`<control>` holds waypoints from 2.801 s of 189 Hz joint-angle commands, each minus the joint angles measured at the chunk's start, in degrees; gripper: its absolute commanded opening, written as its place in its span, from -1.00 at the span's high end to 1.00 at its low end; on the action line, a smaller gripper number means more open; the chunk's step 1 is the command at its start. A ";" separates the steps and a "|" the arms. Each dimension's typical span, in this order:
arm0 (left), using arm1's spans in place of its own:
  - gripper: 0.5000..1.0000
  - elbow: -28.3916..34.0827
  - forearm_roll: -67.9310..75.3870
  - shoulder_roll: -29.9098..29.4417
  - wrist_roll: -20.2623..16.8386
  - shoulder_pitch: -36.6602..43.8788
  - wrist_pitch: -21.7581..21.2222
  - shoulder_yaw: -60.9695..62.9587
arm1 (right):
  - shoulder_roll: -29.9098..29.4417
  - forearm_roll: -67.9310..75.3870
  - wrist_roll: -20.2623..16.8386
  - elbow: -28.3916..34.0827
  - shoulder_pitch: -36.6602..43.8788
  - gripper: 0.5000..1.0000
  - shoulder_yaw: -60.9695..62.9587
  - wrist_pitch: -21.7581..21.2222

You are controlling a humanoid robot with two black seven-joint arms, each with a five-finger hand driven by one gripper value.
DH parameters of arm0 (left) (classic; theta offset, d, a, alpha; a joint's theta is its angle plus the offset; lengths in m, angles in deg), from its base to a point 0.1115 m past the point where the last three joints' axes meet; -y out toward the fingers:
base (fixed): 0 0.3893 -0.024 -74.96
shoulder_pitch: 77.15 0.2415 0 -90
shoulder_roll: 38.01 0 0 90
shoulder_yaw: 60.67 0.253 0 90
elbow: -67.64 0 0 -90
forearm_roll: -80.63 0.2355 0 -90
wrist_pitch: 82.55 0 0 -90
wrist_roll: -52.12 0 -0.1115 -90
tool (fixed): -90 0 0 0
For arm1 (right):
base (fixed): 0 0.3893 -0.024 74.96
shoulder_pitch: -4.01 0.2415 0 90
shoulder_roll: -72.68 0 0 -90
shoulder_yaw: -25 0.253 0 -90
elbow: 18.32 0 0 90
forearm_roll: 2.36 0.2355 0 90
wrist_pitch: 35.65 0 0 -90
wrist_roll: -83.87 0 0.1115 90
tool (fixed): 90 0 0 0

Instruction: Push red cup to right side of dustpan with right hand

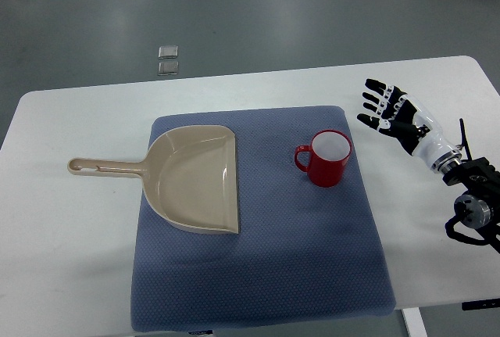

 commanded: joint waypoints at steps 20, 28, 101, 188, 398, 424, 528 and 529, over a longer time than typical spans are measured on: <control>-1.00 0.11 0.01 0.00 0.00 0.00 -0.01 0.00 | 0.14 -1.39 0.00 0.01 0.09 -0.69 0.14 -0.66; -1.00 0.03 0.01 0.00 0.00 0.00 -0.01 0.00 | 0.14 -1.83 0.00 0.01 0.00 -0.69 0.14 -0.92; -1.00 0.03 0.01 0.00 0.00 0.00 -0.01 0.00 | 0.14 -5.52 0.00 -0.08 0.00 -0.69 -0.04 -5.58; -1.00 0.03 0.01 0.00 0.00 0.00 -0.01 0.00 | 0.14 -10.26 0.00 -0.08 0.09 -0.69 0.14 -10.94; -1.00 0.03 0.01 0.00 0.00 0.00 -0.01 0.00 | 0.23 -20.46 0.00 0.53 0.88 -0.69 0.05 -12.17; -1.00 0.03 0.01 0.00 0.00 0.00 -0.01 0.00 | 0.32 -20.46 0.00 0.53 0.97 -0.68 0.05 -12.17; -1.00 0.03 0.01 0.00 0.00 0.00 -0.01 0.00 | 0.05 -22.04 0.00 1.50 0.62 -0.68 -0.74 -12.88; -1.00 0.03 0.01 0.00 0.00 0.00 -0.01 0.00 | 0.05 -22.04 0.00 1.50 0.62 -0.68 -0.74 -12.88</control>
